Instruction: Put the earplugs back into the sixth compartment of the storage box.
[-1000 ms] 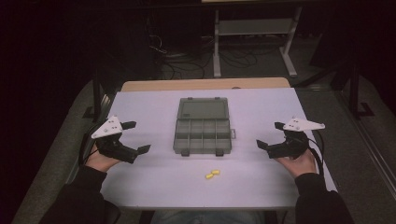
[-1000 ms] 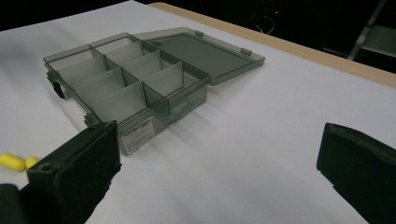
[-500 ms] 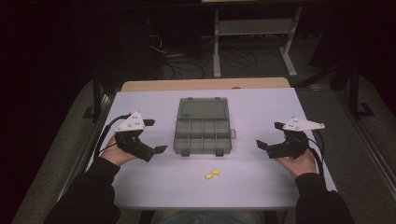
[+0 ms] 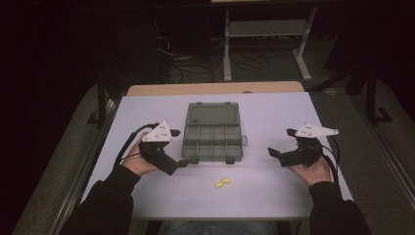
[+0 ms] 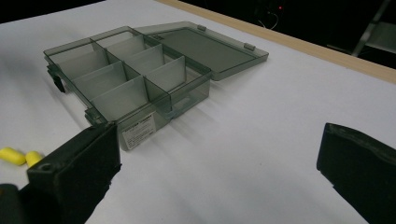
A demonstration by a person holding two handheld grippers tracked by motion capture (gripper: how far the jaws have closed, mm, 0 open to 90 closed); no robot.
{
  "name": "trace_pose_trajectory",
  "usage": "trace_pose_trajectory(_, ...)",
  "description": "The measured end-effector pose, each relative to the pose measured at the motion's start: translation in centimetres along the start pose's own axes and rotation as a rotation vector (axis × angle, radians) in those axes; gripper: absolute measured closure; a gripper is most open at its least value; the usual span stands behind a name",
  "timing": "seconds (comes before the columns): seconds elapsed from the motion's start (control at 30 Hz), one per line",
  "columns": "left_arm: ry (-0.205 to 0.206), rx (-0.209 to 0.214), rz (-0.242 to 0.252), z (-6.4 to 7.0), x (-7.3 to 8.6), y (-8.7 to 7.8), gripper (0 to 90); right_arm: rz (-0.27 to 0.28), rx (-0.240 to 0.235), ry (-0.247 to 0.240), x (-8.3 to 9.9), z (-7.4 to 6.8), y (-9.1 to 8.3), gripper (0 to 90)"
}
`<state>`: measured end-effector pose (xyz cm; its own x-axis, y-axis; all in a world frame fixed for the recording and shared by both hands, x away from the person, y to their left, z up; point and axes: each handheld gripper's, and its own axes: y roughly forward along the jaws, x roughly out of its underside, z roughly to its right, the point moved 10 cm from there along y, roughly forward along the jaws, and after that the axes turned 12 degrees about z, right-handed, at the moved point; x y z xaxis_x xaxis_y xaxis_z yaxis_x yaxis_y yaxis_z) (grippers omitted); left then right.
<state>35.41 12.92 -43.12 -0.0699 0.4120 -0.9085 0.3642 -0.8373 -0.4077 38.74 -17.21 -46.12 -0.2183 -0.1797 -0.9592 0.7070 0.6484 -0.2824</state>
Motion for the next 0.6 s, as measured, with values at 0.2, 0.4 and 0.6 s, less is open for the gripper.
trace_pose_trajectory(0.2,-0.001,0.023,-0.018,0.9,0.7,1.0,0.0,-0.007,-0.008,-0.006,0.1,-0.2,0.1,0.0)
trace_pose_trajectory(0.4,0.015,0.047,-0.048,1.6,1.2,2.0,0.0,-0.01,-0.011,-0.006,0.1,-0.3,0.1,0.0)
trace_pose_trajectory(0.6,0.036,0.078,-0.08,2.3,1.6,3.0,0.0,-0.007,-0.012,-0.005,0.0,-0.3,0.0,0.0)
